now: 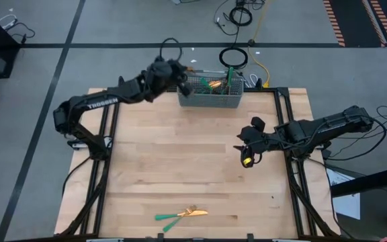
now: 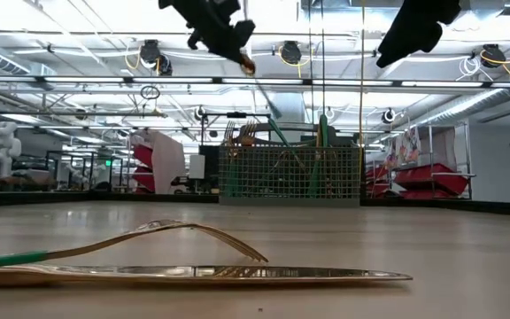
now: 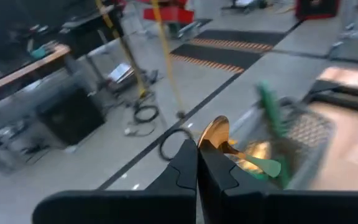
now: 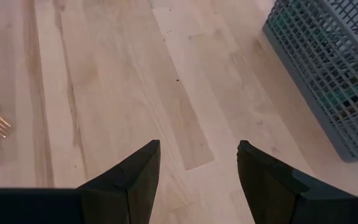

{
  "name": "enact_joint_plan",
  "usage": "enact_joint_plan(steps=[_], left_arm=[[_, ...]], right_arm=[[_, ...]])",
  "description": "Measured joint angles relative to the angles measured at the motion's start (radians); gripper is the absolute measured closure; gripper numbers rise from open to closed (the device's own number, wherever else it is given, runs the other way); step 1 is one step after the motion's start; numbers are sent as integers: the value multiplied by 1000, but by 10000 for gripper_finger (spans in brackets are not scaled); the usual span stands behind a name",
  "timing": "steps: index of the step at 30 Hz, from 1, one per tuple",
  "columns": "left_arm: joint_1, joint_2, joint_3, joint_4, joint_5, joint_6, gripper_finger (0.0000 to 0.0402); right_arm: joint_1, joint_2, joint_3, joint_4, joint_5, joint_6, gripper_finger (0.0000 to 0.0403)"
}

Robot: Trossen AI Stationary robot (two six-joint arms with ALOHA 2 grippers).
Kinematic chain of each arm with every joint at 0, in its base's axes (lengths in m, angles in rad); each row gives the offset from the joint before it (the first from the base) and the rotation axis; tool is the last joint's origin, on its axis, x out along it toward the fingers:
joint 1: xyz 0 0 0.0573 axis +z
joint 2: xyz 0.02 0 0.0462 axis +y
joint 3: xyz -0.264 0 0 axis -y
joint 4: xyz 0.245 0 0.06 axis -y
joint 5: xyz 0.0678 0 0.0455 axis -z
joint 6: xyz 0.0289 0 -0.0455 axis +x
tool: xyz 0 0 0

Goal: Sort silverware
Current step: Put the green spoon into the gray silverware basket with the other green spoons

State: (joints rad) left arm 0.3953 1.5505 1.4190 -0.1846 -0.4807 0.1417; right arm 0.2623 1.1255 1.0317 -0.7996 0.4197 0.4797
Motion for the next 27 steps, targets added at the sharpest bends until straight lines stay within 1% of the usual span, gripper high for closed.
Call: enact_joint_plan(steps=[5,10,15,18,21,24,27], left_arm=[[87,1,3,-118,23,3,401],[137,30,-21,-121,75,4,401],[145,98,-21,-107,132,14,401],[136,144,-21,-115,193,31,401],[118,165,-21,-112,206,39,385],[97,165,-20,-110,239,105,358],[77,165,5,-123,245,171,329]], right_arm=[[-1,0,0,-2,19,-5,202],[-2,0,0,-3,34,-13,202],[-2,0,0,-4,34,-16,202],[-1,0,0,-5,41,-16,202],[-1,0,0,-7,46,-12,199],[-1,0,0,-16,46,-11,185],[-1,0,0,-26,46,-11,166]])
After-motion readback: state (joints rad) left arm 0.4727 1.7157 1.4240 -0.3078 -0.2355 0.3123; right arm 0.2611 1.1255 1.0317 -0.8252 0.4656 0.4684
